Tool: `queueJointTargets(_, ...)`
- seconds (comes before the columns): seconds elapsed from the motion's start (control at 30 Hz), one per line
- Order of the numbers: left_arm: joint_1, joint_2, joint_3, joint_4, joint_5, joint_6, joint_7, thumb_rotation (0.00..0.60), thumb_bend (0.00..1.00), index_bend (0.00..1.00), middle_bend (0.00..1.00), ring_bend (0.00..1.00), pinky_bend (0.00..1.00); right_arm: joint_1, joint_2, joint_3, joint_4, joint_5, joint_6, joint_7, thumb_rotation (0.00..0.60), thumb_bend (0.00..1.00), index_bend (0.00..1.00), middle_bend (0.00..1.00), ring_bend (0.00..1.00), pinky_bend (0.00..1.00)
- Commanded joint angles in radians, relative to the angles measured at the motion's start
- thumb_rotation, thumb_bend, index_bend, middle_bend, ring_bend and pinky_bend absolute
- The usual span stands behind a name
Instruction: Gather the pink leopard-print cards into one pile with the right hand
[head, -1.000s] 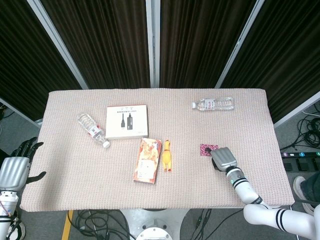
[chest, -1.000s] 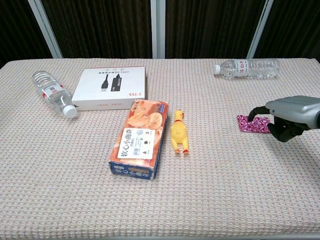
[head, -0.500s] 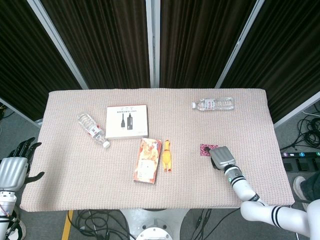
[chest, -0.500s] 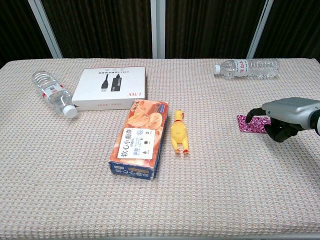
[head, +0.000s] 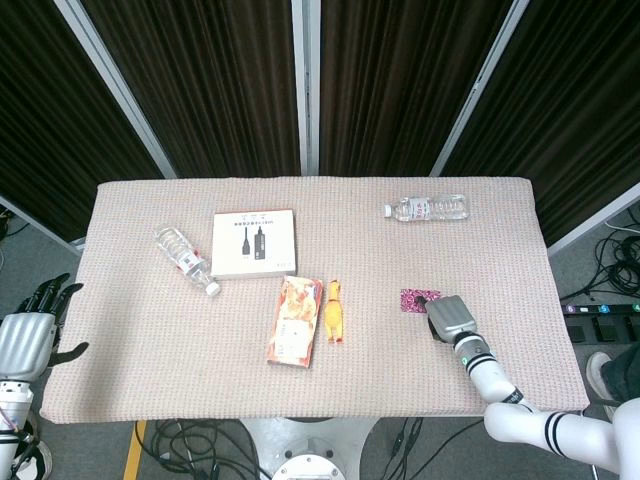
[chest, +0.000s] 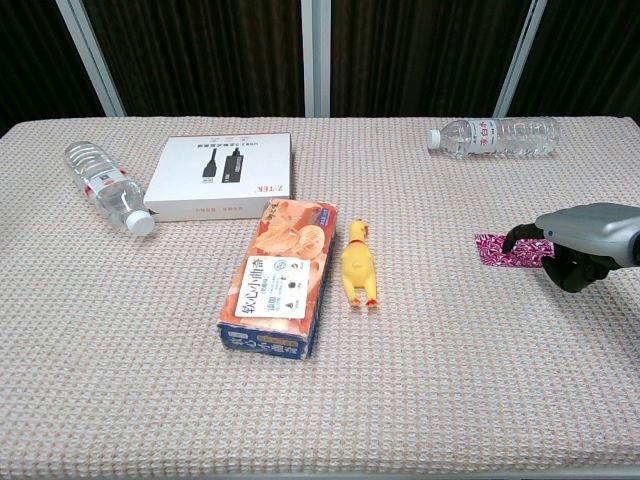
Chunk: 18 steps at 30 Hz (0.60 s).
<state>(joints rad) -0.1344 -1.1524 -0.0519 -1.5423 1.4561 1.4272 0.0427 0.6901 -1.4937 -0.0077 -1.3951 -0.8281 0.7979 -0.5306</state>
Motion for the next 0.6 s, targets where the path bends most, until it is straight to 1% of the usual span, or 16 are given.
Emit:
queueJointTargets(0.03, -0.002, -0.001, -0.001, -0.004, 0.001, -0.002, 0.006, 0.600, 0.00, 0.22, 0.19, 0.13, 0.30, -0.004, 0.007, -0.003, -0.007, -0.002, 0.007, 0.003, 0.600, 0.71, 0.20, 1.00, 1.00, 1.00)
queueJointTargets(0.27, -0.003, -0.001, -0.001, -0.011, 0.001, -0.001, 0.016, 0.600, 0.00, 0.22, 0.19, 0.13, 0.30, -0.008, 0.042, -0.008, -0.024, 0.001, 0.009, 0.009, 0.600, 0.71, 0.21, 1.00, 1.00, 1.00)
queueJointTargets(0.6, -0.003, -0.001, -0.005, -0.006, -0.008, -0.001, 0.011, 0.600, 0.00, 0.22, 0.19, 0.13, 0.30, -0.016, 0.063, -0.024, -0.003, 0.032, -0.003, 0.013, 0.600, 0.71, 0.25, 1.00, 1.00, 1.00)
